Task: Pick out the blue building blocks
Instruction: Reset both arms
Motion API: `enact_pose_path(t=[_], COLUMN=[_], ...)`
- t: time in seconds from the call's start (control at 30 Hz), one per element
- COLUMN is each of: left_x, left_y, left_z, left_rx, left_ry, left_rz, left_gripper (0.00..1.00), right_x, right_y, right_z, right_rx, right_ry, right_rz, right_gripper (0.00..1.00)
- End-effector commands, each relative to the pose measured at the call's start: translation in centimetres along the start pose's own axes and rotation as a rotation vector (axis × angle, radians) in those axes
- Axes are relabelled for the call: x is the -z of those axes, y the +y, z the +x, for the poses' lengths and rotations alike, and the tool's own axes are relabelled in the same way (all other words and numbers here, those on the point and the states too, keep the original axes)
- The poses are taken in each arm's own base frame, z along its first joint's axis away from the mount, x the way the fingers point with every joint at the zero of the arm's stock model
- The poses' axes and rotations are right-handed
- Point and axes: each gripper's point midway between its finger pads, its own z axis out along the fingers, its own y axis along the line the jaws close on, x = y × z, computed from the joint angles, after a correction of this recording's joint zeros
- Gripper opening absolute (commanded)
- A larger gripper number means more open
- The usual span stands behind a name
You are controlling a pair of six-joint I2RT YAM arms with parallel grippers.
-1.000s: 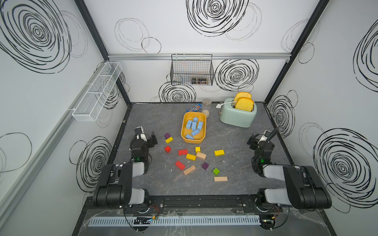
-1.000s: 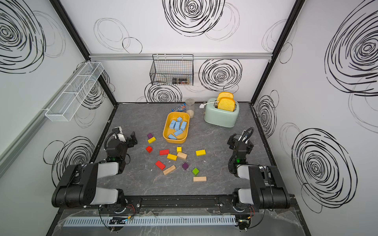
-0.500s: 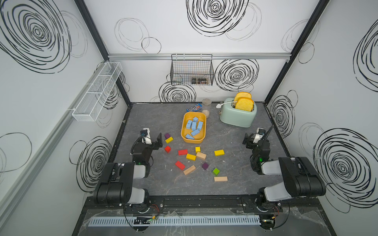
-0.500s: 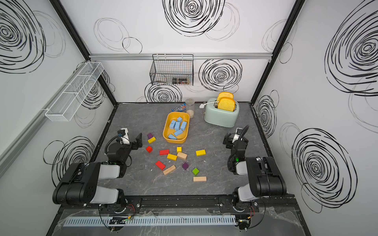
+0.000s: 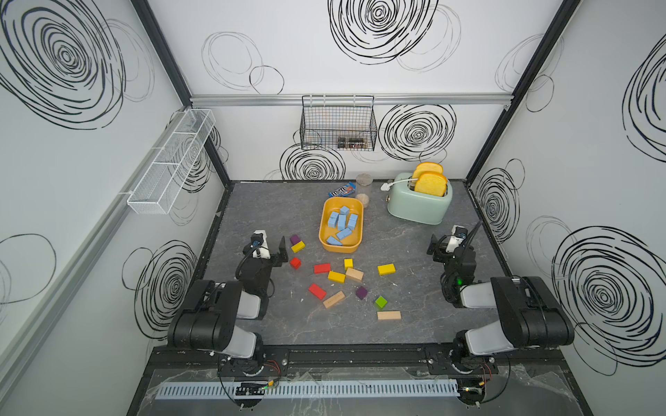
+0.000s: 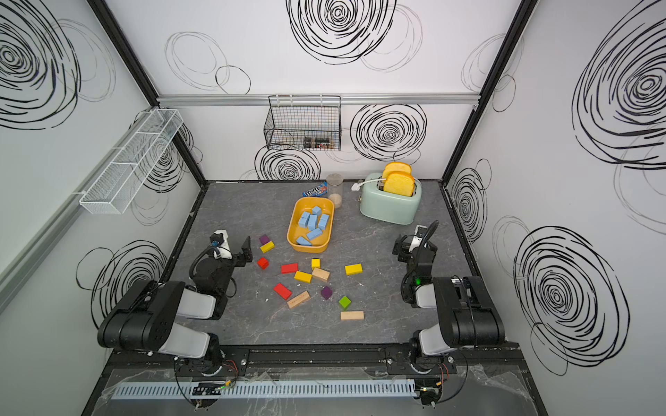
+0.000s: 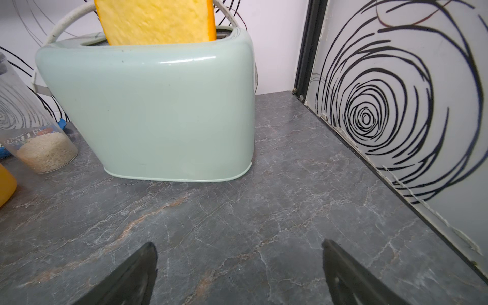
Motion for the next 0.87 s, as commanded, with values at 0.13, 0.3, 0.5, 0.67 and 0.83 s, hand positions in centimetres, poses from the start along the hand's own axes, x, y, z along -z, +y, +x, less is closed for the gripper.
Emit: enact_pose_path(t=[0.13, 0.3, 0.5, 0.67, 0.83], left_x=[-0.27, -0.29, -0.58, -0.81, -0.73], left_y=[0.08, 0.06, -0.20, -0.59, -0.58], left_z=[-2.73, -2.78, -2.64, -2.44, -2.51], left_rx=[-0.013, -0.017, -0.030, -0.057, -0.055], left_ry=[-0.102, -0.103, -0.091, -0.078, -0.081], left_rz=[-0.022, -0.028, -0.022, -0.039, -0.037], left_gripper=[0.96, 0.96, 0.96, 0.96, 0.96], right_x=[-0.19, -0.18, -0.19, -0.19, -0.20], right_y=[0.31, 0.37, 0.35, 0.36, 0.35], right_z=[-1.35, -1.38, -1.44, -1.42, -1.36], right_rx=[0.003, 0.003, 0.003, 0.003, 0.001], right_ry=[-0.047, -0.048, -0.050, -0.049, -0.047], right_rz=[-0.010, -0.012, -0.012, -0.012, -0.018], right_gripper=[0.98, 0.98, 0.98, 0.98, 0.98])
